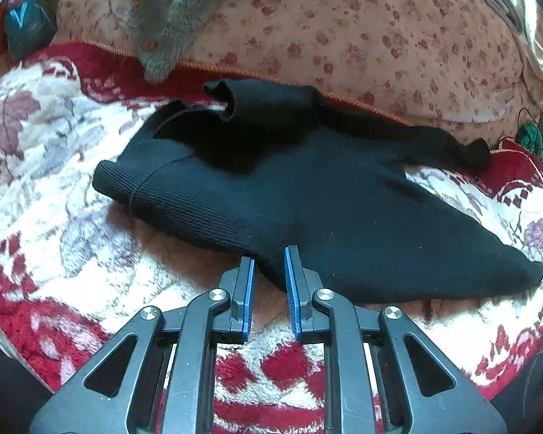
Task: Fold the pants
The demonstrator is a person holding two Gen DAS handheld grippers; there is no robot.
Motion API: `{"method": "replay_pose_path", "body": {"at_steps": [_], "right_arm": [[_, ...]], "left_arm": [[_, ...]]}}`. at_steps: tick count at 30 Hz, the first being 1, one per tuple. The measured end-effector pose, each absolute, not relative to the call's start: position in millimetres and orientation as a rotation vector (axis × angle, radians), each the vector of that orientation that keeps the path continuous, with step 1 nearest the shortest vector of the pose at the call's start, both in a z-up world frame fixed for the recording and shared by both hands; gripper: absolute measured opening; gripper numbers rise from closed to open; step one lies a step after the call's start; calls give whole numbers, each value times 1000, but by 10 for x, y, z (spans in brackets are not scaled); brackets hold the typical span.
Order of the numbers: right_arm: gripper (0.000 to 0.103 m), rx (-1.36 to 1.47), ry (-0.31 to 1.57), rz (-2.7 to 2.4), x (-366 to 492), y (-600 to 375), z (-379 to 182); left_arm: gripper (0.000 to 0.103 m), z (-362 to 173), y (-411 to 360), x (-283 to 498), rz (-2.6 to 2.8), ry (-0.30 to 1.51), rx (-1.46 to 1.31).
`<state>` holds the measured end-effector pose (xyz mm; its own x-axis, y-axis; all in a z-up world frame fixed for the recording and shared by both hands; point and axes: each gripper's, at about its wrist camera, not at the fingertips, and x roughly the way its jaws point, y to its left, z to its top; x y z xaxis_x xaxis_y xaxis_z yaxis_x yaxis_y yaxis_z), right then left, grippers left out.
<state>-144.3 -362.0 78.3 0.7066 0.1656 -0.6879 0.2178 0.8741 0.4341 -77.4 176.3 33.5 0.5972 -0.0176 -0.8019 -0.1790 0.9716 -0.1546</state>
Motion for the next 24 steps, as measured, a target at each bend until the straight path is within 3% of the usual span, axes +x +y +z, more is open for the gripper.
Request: {"method": "replay_pose_path", "body": {"at_steps": [2,11,14,19,24], "right_arm": [[49,498,814,26,-1286,-3485,762],[49,72,1058,166,-530,-2865,230],[45,-89,995,139,-467,-2712,192],[41,-20,959,59,-122,-2790,79],[41,366,930,117,-387,-3194,420]], "left_arm": [[15,321,1788,-774,92,927,-260],[15,302,1727,-745,92,927,-222],[15,280,1702,-713,97,935,-218],[15,330,1651,-680,97,923,-187],[15,311,1684,-694,84,919,-192]]}}
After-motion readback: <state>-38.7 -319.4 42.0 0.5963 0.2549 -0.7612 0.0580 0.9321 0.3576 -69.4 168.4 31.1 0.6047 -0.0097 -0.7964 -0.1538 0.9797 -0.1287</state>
